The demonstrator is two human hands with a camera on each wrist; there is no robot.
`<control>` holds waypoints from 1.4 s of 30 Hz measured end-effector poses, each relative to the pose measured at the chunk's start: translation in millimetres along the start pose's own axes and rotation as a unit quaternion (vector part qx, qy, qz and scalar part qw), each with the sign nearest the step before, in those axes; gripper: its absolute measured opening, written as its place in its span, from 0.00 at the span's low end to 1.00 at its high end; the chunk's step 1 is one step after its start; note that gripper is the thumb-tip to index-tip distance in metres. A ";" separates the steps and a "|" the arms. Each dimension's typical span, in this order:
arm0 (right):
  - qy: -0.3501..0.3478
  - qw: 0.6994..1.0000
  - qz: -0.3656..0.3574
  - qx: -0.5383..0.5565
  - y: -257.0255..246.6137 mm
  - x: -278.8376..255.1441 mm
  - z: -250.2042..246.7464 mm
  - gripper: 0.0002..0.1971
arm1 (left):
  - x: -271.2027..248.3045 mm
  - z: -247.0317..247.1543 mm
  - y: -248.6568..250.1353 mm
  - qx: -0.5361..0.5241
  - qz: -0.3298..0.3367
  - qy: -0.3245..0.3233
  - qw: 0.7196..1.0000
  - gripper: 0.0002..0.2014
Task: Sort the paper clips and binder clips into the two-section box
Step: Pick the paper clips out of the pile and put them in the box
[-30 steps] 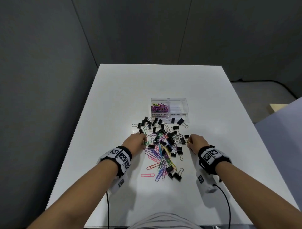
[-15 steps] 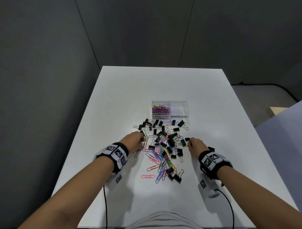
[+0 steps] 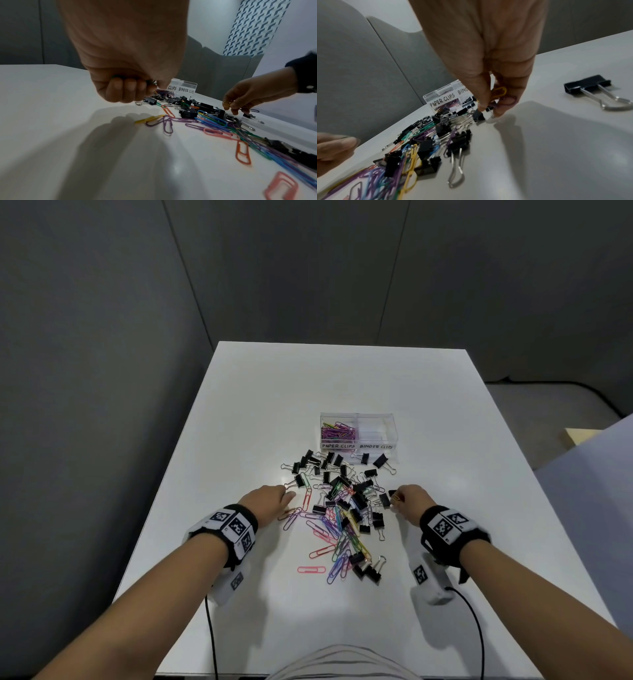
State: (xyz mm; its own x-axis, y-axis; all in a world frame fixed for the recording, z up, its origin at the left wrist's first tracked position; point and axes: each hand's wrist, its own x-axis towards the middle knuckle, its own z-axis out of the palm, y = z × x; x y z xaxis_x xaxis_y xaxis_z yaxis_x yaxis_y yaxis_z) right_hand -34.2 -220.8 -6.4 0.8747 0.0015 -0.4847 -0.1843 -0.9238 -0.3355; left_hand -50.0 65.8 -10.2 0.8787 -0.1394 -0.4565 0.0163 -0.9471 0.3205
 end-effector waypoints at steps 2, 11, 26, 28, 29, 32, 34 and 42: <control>-0.005 1.000 -0.012 0.015 -3.8 -2.3 -0.5 0.12 | 0.8 -0.1 -2.0 -0.009 0.002 0.000 1.000 0.18; -0.099 0.977 -0.189 0.004 -50.2 -33.5 20.6 0.04 | -4.5 6.1 1.0 0.028 -0.007 0.004 1.000 0.20; -0.034 0.934 -0.312 -0.171 -65.9 -29.1 55.1 0.09 | -0.1 17.1 6.6 0.076 0.065 0.032 0.994 0.11; -0.026 0.936 -0.305 -0.175 -66.6 -27.7 53.8 0.09 | 0.4 18.4 6.3 0.072 0.068 0.035 0.995 0.11; -0.025 0.935 -0.305 -0.179 -67.4 -28.1 52.5 0.09 | 0.6 19.3 6.0 0.068 0.070 0.034 0.995 0.11; -0.033 0.940 -0.295 -0.168 -69.9 -29.0 47.1 0.09 | 0.4 22.3 2.2 0.065 0.088 0.032 0.993 0.12; -0.034 0.951 -0.269 -0.149 -70.2 -28.0 41.6 0.06 | 0.0 23.0 -1.5 0.064 0.094 0.037 0.993 0.11; -0.045 0.971 -0.204 -0.119 -71.1 -25.4 22.0 0.12 | 5.3 19.8 -3.8 0.045 0.100 0.014 0.994 0.12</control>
State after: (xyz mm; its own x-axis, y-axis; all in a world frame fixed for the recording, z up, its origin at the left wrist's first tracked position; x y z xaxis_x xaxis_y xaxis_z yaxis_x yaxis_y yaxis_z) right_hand -53.2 -146.7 12.1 0.8081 0.4095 -0.4234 0.2870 -0.9014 -0.3241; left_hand -54.8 62.9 -30.2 0.8726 -0.3211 -0.3680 -0.2022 -0.9234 0.3264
